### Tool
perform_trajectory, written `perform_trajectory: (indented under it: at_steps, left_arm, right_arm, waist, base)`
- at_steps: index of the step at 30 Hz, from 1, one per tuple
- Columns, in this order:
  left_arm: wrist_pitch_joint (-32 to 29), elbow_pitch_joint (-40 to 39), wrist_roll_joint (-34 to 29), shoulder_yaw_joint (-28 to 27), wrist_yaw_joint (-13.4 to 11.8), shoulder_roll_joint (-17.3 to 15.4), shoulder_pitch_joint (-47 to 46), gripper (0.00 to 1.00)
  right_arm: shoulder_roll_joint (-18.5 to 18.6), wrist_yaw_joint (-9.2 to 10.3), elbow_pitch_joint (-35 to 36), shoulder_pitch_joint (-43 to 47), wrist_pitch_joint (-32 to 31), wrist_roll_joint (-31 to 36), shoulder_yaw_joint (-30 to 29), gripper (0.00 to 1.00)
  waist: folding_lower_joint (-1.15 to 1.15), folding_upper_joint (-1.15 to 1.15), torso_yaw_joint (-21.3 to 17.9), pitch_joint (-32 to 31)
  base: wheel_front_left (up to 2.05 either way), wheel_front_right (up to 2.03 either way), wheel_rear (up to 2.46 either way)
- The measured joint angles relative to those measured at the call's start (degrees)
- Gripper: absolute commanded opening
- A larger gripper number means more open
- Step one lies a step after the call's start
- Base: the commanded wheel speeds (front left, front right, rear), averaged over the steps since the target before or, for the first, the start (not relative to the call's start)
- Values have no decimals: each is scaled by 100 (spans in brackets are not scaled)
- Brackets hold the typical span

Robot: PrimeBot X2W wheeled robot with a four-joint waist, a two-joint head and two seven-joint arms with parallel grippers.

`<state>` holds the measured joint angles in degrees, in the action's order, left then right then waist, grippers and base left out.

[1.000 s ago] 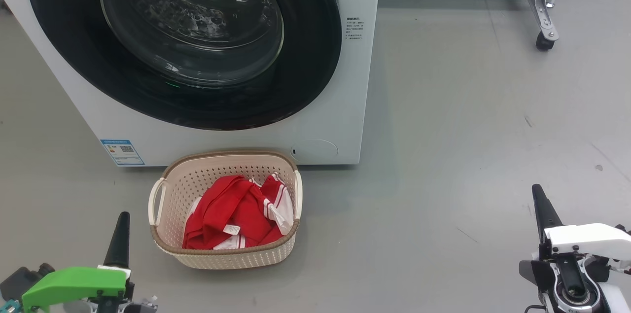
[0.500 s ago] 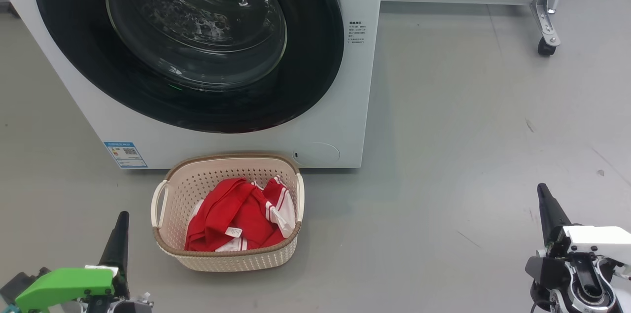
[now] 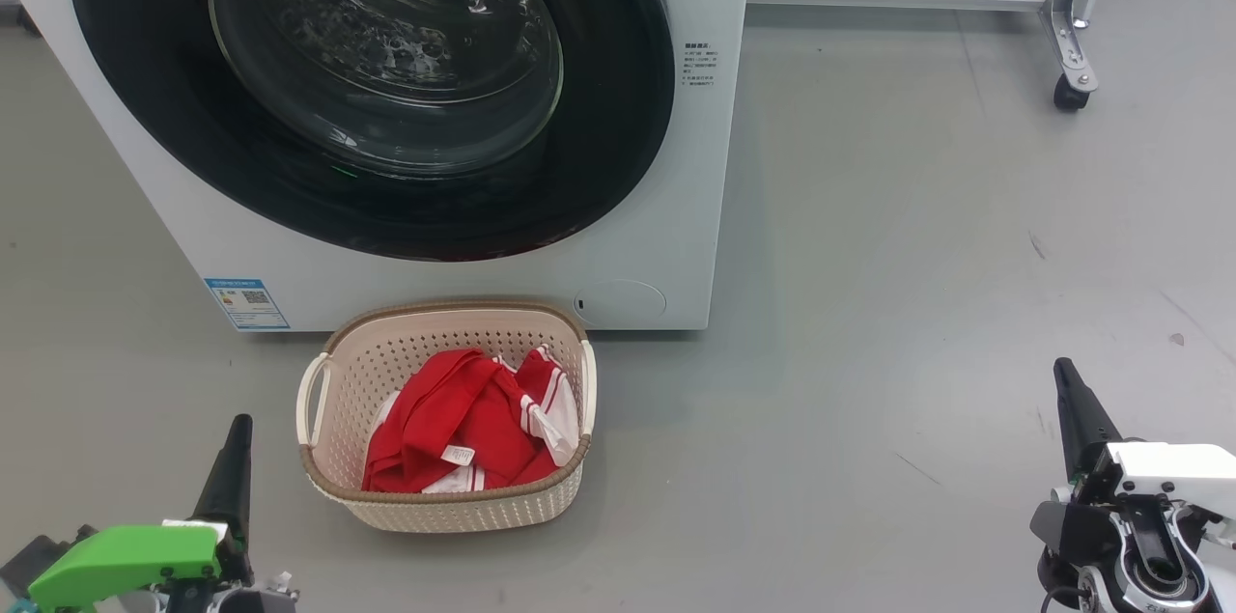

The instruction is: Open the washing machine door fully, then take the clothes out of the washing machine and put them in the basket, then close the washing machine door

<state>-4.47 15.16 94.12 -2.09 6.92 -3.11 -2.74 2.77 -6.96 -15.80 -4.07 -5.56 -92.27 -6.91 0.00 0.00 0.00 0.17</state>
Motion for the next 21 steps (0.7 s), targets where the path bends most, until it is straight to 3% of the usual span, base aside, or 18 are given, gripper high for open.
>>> perform_trajectory:
  at_steps: [21]
  left_arm:
    - [-1,7,0,-9,0,0,-18,0]
  right_arm:
    - [0,0,0,-1,-1,0,-5,0]
  waist:
    - [0,0,0,1]
  base:
    - [0,0,0]
